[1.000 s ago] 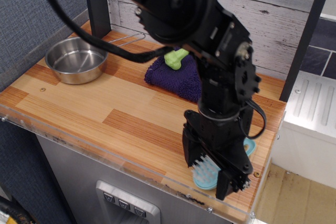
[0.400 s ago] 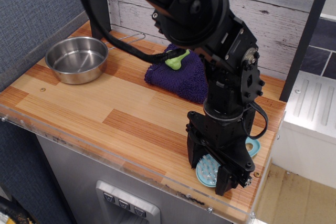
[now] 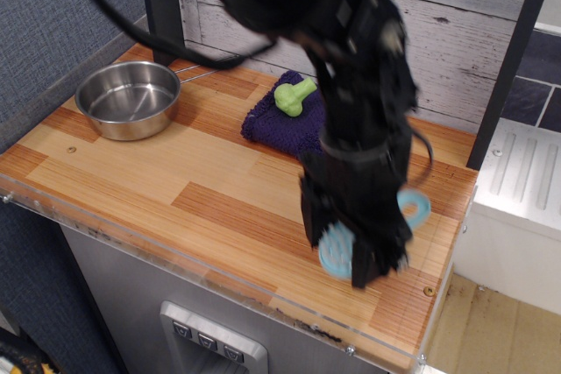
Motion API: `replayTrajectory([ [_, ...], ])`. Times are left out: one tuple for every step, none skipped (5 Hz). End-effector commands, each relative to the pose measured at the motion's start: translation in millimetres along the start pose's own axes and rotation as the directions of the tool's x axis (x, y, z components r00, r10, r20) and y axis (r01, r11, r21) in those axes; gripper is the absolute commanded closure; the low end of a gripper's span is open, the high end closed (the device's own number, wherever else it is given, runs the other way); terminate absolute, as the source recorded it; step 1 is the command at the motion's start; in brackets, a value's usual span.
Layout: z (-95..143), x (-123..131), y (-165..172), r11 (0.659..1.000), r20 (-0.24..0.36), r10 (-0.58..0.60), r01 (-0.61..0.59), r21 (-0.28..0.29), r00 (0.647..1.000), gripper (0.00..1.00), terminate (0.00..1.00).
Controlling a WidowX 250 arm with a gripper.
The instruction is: Put the blue brush in between the pan and the cloth
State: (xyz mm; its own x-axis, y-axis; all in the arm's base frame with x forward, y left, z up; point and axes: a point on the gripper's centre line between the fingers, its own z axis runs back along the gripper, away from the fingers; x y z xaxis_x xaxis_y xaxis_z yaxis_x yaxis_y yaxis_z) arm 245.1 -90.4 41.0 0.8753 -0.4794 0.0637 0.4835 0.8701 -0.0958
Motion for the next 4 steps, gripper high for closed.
replayTrajectory([
  [75.6,-32.9,69.1,0.960,0.172,0.261,-0.274,0.053,0.950,1.00,0.00],
  [59.3,-53.9,104.7,0.896,0.122,0.433,-0.441,0.057,0.893,1.00,0.00],
  [35.4,-65.0,127.0,0.864,0.061,0.494,-0.498,0.080,0.867,1.00,0.00],
  [21.9,-72.3,138.5,0.827,0.035,0.549,-0.549,0.118,0.835,1.00,0.00],
])
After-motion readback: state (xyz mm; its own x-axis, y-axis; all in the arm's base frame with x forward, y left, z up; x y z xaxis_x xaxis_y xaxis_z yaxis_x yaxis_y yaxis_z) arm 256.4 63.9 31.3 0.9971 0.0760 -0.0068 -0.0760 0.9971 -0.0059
